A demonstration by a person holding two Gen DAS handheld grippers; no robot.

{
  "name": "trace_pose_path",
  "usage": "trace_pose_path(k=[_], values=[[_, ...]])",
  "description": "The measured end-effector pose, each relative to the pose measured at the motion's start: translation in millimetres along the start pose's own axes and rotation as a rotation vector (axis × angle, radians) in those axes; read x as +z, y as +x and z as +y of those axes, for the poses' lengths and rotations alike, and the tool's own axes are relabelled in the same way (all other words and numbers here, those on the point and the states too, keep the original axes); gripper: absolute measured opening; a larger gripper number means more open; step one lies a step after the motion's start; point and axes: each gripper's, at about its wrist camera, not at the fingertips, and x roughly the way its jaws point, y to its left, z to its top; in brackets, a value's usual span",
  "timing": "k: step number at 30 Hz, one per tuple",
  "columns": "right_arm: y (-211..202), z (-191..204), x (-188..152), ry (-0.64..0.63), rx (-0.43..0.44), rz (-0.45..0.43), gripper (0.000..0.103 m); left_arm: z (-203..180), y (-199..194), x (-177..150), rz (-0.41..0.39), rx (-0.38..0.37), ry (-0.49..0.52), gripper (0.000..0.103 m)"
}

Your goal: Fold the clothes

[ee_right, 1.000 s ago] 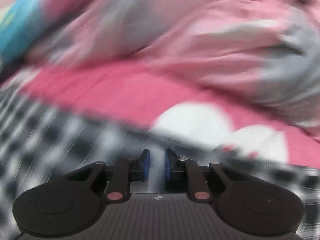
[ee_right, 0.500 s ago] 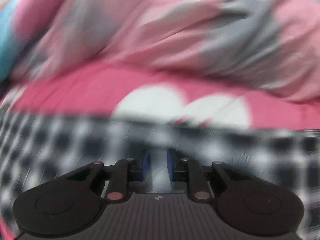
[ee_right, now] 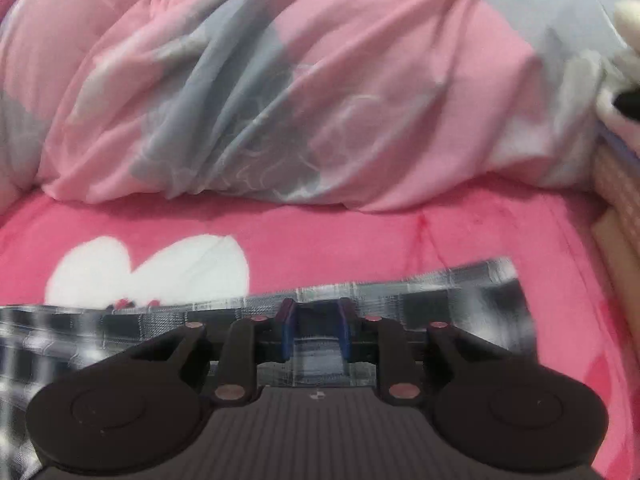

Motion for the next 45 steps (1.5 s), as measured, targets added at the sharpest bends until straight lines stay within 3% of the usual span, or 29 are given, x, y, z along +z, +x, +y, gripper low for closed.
trace_pose_path(k=[4, 6, 10, 13, 16, 18, 20, 22, 26, 29, 31, 32, 36, 38, 41, 45], values=[[-20, -8, -28, -0.065, 0.082, 0.055, 0.023, 0, 0, 2, 0.004, -0.001, -0.001, 0.065], [-2, -17, -24, -0.075, 0.042, 0.048, 0.022, 0, 0, 2, 0.001, 0.002, 0.003, 0.066], [27, -49, 17, 0.078, -0.031, -0.051, 0.021, 2, -1, 1, 0.000, -0.001, -0.012, 0.068], [9, -59, 21, 0.117, -0.067, -0.092, 0.024, 4, 0, 2, 0.003, -0.008, -0.023, 0.068], [-22, -62, 2, 0.107, 0.087, -0.077, 0.024, 4, -1, 3, 0.005, -0.005, -0.019, 0.068], [-23, -57, -7, 0.060, 0.118, -0.016, 0.024, 2, -1, 4, 0.004, 0.001, -0.012, 0.068], [1, -54, -4, 0.053, 0.069, 0.036, 0.024, 2, -1, 4, 0.003, 0.002, -0.011, 0.068], [23, -70, 6, 0.101, 0.020, -0.003, 0.021, 3, -2, 5, 0.003, -0.001, -0.018, 0.069], [-14, -103, 0, 0.238, -0.086, -0.072, 0.024, 5, -2, 6, 0.007, -0.007, -0.029, 0.070], [-59, -110, -34, 0.157, 0.099, -0.050, 0.024, 6, -1, 8, 0.010, -0.008, -0.027, 0.070], [-75, -108, -70, 0.091, 0.227, 0.014, 0.024, 8, -1, 8, 0.011, -0.012, -0.032, 0.070], [-72, -104, -82, 0.061, 0.238, 0.051, 0.024, 8, -1, 8, 0.011, -0.011, -0.035, 0.071], [-81, -140, -118, 0.049, 0.037, 0.023, 0.015, 8, -1, 7, 0.009, -0.004, -0.041, 0.073], [-97, -154, -122, 0.111, -0.118, 0.010, 0.019, 7, 0, 7, 0.009, -0.001, -0.040, 0.074], [-115, -127, -123, 0.012, -0.146, -0.018, 0.019, 6, 0, 7, 0.010, 0.004, -0.038, 0.074], [-122, -15, -133, -0.201, 0.105, -0.102, 0.021, 8, 1, 7, 0.013, 0.000, -0.051, 0.076]])
